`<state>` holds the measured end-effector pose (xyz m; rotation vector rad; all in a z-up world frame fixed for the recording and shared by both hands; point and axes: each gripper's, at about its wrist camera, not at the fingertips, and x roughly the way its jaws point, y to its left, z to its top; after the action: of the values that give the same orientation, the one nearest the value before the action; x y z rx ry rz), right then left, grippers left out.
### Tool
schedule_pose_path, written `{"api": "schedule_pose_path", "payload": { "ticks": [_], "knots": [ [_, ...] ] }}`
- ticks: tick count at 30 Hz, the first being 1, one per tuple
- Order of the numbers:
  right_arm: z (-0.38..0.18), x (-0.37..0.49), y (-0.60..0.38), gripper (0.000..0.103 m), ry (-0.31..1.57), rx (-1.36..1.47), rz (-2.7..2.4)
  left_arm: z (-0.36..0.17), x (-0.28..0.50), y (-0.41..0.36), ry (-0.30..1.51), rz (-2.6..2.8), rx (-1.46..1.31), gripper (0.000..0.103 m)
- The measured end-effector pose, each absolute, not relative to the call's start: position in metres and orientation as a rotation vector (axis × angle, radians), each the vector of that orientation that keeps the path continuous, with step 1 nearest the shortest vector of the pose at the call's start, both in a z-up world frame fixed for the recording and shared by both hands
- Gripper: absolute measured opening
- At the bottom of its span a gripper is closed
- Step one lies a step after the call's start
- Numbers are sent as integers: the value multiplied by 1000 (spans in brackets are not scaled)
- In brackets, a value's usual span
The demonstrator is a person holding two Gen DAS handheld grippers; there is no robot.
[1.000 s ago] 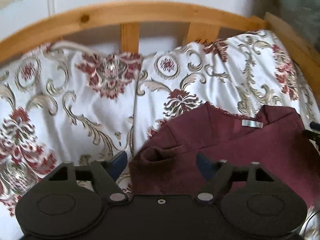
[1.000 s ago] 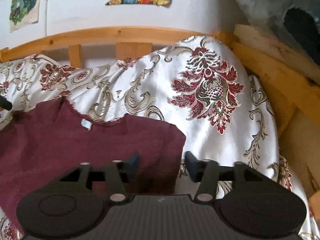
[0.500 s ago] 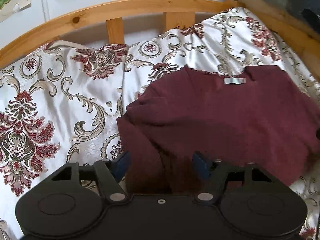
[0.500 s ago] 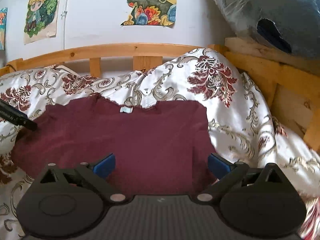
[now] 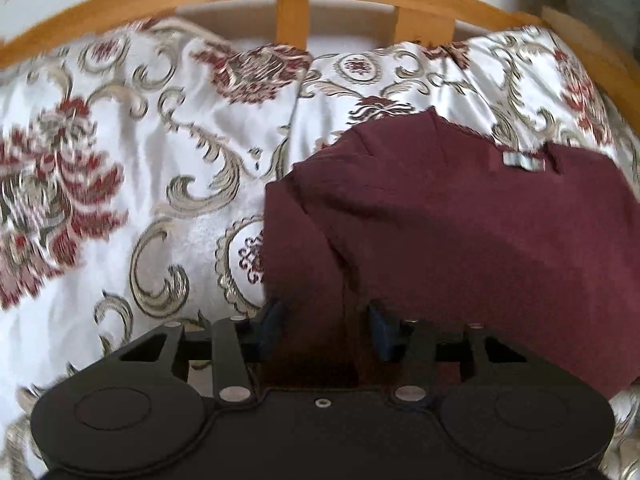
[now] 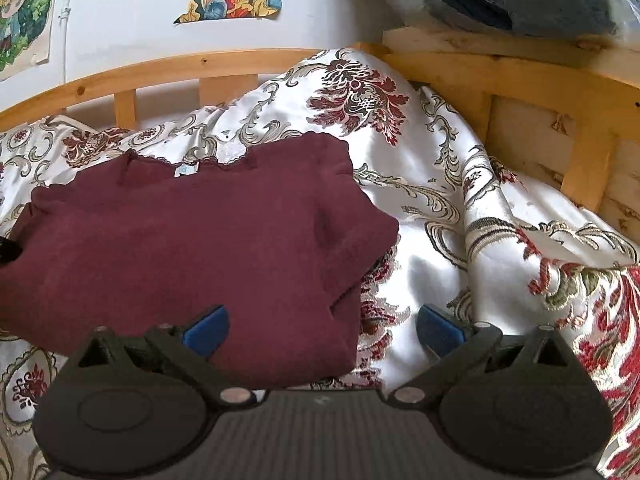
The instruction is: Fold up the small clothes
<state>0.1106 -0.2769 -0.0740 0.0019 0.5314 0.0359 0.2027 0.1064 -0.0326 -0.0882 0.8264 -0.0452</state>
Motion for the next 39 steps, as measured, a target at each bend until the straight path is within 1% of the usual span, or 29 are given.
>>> {"api": "schedule_pose_path", "payload": {
  "ticks": [1, 2, 7, 11, 15, 18, 22, 23, 26, 28, 30, 34, 37, 39],
  "knots": [
    [-74, 111, -277, 103, 533, 1, 35, -35, 203, 111, 828, -41, -118, 58],
    [-75, 111, -276, 103, 534, -1, 34, -37, 204, 114, 831, -36, -144, 60],
    [-74, 110, -276, 103, 536, 5, 37, -41, 203, 129, 839, -27, -266, 64],
    [-74, 109, -276, 103, 538, 7, 37, -41, 201, 133, 834, -30, -292, 66],
    [-75, 109, -276, 103, 538, 4, 35, -42, 200, 139, 838, -18, -311, 73],
    [-75, 109, -276, 103, 538, -3, 33, -42, 200, 139, 840, -12, -311, 75],
    [-75, 109, -276, 103, 540, -4, 32, -43, 200, 139, 845, 6, -303, 83],
    [-74, 109, -276, 103, 538, -2, 32, -43, 200, 139, 846, 6, -306, 84],
    [-73, 105, -278, 103, 505, 28, 39, -44, 201, 141, 849, 4, -316, 86],
    [-71, 101, -280, 103, 463, 57, 49, -44, 200, 142, 850, 17, -322, 92],
    [-68, 98, -279, 103, 428, 63, 40, -45, 199, 144, 848, 17, -334, 94],
    [-62, 90, -264, 103, 352, -13, -3, -46, 198, 146, 843, 14, -349, 96],
    [-61, 89, -250, 103, 381, -100, -57, -46, 198, 145, 844, 13, -346, 97],
    [-62, 85, -249, 103, 389, -99, -85, -46, 197, 145, 844, 13, -343, 98]
  ]
}}
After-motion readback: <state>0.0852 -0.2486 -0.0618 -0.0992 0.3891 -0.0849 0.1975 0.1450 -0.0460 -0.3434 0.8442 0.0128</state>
